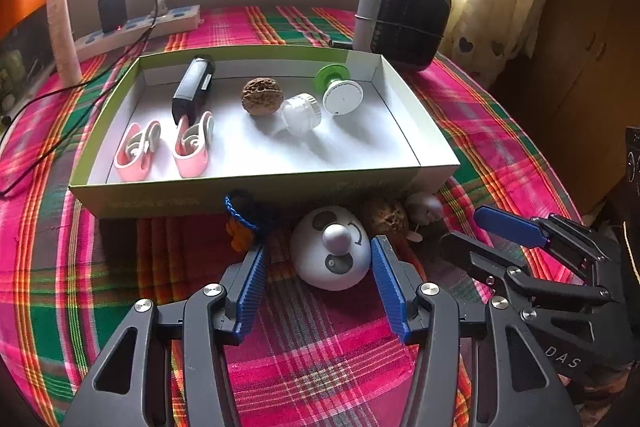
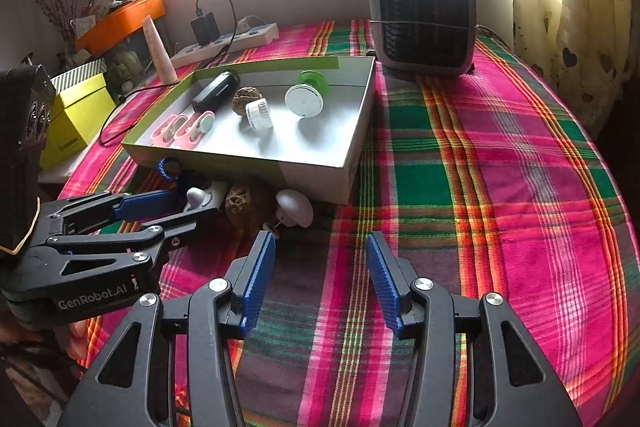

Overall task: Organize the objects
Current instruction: 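Grasp the white round toy with the left tool while the right tool grasps a small white egg-shaped item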

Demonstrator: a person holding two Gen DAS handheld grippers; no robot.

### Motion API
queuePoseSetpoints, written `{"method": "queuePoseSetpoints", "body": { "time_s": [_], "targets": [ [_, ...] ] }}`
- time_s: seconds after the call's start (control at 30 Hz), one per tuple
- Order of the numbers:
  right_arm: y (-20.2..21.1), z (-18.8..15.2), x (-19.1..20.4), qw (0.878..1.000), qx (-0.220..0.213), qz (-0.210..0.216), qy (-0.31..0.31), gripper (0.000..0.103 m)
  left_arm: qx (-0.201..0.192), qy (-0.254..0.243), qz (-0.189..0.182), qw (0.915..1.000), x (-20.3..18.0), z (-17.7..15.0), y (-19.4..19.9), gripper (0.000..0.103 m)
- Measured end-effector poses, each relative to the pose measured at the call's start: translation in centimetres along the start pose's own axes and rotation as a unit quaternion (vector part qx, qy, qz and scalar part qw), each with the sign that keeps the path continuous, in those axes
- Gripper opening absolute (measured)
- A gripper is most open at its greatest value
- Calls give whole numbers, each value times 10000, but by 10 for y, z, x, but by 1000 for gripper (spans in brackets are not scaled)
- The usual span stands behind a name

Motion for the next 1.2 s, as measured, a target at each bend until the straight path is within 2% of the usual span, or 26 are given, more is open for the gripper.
{"method": "queuePoseSetpoints", "body": {
  "time_s": [0.13, 0.23, 0.27, 0.57, 0.9, 1.2],
  "targets": [
    [-1, 0, 1, 10000, 13, -4, 5, 49, -24, 33, 16, 10000, 1, -1, 1, 49],
    [-2, 0, 1, 10000, 21, -11, 12, 49, -28, 68, 65, 10000, 2, -3, 2, 39],
    [-2, 0, 2, 10000, 22, -20, 10, 49, -36, 79, 61, 9999, 3, -3, 2, 39],
    [-4, 1, 6, 10000, -7, -60, -39, 49, -56, 153, 63, 9998, 6, -11, 9, 38],
    [-11, 9, 4, 9989, -23, 59, -471, 49, -82, 198, 128, 9997, 15, -24, 19, 38],
    [-19, 13, 7, 9970, -90, -143, -762, 49, -141, 270, 122, 9995, 17, -31, 24, 38]
  ]
}}
Point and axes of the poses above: each gripper's, at about its wrist camera, not at the fingertips, and y roughly against the way its jaws point, x to its left, z to its top, the point moved 1 cm from there along -y, roughly the way its jaws point, and after that the axes turned 12 degrees about -y, right-handed, at the moved point
